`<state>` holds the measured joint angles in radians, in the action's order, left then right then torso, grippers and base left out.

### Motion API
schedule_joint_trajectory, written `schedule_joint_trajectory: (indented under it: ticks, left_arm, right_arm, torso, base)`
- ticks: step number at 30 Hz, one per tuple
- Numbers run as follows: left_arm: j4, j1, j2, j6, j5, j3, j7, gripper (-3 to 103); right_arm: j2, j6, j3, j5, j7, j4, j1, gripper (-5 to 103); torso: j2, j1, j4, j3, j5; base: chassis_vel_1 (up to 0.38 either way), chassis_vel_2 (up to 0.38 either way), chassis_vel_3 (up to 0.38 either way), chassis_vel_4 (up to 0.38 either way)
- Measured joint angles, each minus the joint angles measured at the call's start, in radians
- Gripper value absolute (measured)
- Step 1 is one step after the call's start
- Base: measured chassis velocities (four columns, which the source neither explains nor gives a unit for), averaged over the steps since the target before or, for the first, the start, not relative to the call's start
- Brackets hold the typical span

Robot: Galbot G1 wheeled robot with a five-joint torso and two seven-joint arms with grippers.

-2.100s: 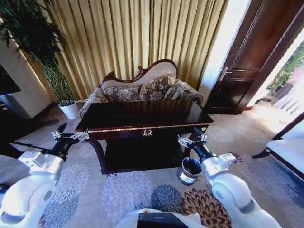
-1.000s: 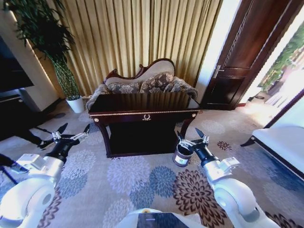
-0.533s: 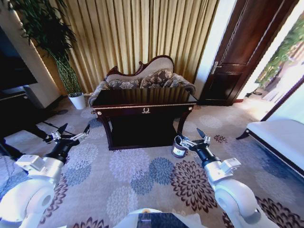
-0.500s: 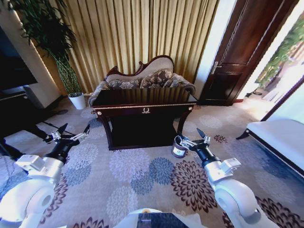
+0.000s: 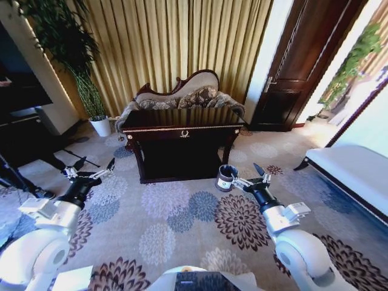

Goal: Move to the front of the table and place the trash on the table into the trash bin.

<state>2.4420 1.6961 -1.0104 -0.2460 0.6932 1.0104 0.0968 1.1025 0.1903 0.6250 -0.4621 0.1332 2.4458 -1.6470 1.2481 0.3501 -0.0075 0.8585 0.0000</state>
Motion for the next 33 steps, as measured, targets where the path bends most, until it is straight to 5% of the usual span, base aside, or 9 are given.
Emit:
schedule_joint_trajectory:
  ticks: [33]
  left_arm:
    - [-0.009, 0.005, -0.034, 0.04, -0.038, -0.03, 0.003, 100]
  right_arm:
    - [0.021, -0.048, -0.007, 0.042, 0.017, -0.052, 0.008, 100]
  torso:
    - [0.0, -0.001, 0.0, 0.0, -0.0001]
  base:
    - [0.028, -0.021, -0.022, 0.024]
